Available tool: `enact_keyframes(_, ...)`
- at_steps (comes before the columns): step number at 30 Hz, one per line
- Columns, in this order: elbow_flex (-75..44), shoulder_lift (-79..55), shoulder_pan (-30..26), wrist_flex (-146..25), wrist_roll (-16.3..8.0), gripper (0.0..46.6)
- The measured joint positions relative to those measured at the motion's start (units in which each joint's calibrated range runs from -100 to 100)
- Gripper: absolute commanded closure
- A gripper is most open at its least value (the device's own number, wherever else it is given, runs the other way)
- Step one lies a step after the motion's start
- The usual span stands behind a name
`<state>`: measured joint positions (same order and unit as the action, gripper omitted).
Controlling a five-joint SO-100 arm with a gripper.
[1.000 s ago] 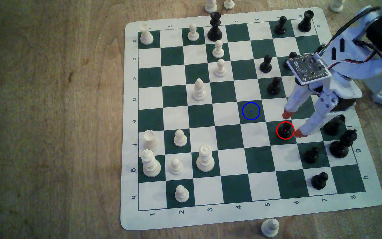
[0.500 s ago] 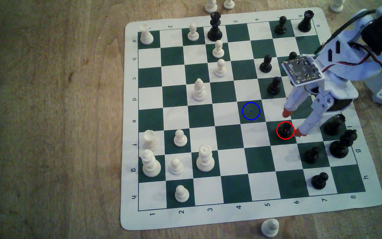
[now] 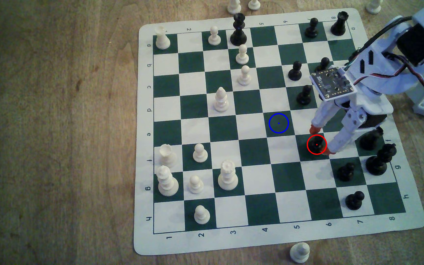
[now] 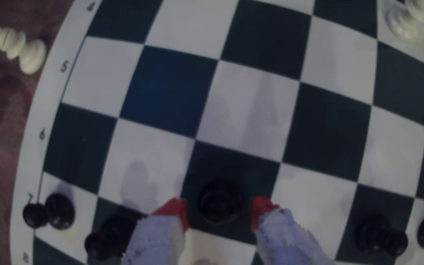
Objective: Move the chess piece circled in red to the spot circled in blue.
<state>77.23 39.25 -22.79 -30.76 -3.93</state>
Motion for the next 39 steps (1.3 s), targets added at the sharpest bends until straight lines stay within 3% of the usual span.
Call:
enact_keyframes(11,-0.09,-2.85,-0.44,3.03,-0.73,36.3)
enact_keyframes(16,-0.09,-3.18,-0.44,3.75,-0.98,46.4)
enact_keyframes(26,-0.54,-3.18,-1.11,3.19,-1.12,46.4)
enact_keyframes(34,-7.50,-2.68,-2.14,0.88,-3.91,46.4)
enact_keyframes(39,-10.94,-2.68,2.29,3.90,-3.96,46.4)
